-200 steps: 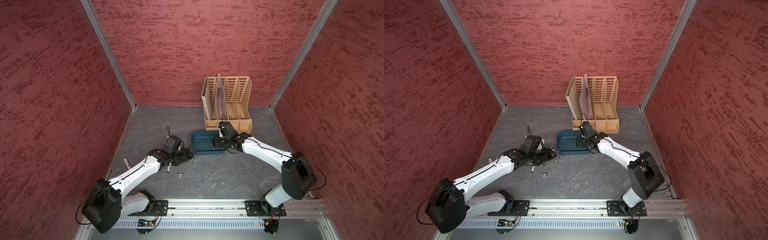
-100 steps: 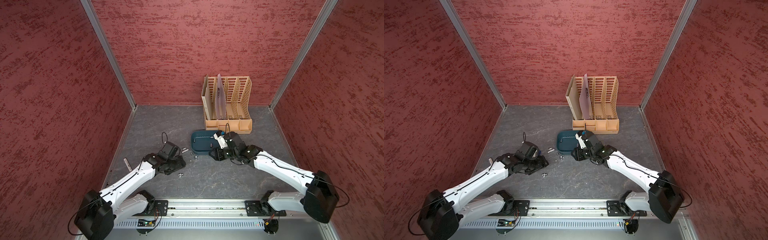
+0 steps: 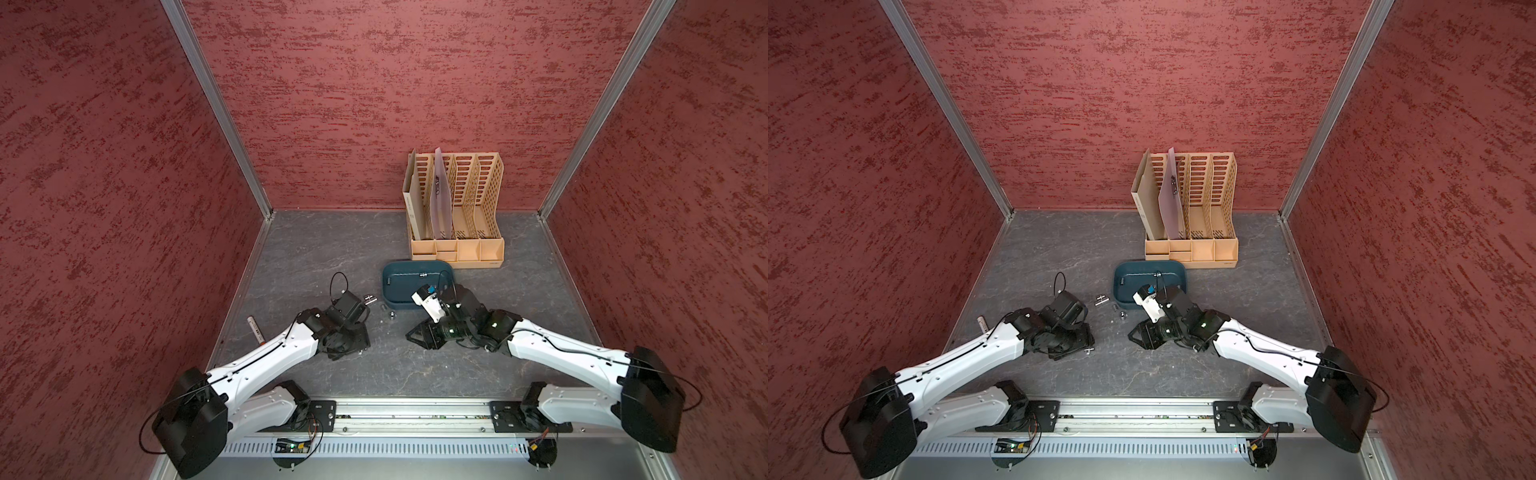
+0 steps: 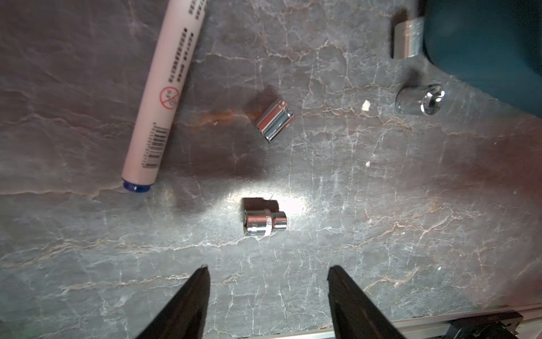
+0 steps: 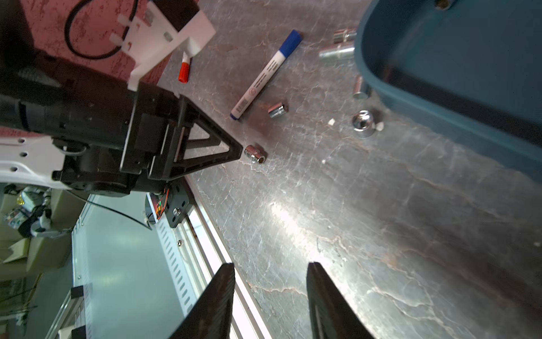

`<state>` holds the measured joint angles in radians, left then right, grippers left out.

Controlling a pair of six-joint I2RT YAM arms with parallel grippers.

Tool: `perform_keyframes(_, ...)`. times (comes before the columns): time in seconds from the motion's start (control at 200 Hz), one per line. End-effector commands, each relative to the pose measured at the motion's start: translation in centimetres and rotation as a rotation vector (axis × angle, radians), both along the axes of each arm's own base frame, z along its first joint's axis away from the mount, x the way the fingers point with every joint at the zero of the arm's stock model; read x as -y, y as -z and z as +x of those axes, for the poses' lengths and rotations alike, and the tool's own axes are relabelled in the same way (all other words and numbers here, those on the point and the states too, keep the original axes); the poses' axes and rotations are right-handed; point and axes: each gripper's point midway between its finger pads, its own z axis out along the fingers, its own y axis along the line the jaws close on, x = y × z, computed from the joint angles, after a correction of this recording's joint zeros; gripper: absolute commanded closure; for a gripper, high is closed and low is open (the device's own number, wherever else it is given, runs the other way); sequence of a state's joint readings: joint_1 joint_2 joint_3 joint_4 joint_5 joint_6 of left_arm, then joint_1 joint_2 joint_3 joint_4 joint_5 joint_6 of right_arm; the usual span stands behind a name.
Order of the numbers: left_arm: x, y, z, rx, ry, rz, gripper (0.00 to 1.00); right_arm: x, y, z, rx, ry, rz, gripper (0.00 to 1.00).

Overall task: Put the socket on the desktop into the storage box
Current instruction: Pick up the socket head at the center of the board.

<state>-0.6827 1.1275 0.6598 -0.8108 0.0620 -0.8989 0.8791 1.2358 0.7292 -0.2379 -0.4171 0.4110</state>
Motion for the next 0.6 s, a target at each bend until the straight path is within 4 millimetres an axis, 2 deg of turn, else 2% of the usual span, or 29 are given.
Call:
perform_keyframes(0.0, -0.1, 0.6, 0.2, -0.003, -0.008, 0.036, 0.34, -1.0, -0.9, -0.4, 0.032, -0.031, 0.051, 0.55)
perform_keyframes(0.596, 1.3, 2.5, 1.3, -0.027, 0.045, 0.112, 0.4, -0.2, 0.9, -0.3, 0.017, 0.026, 0.021, 0.55)
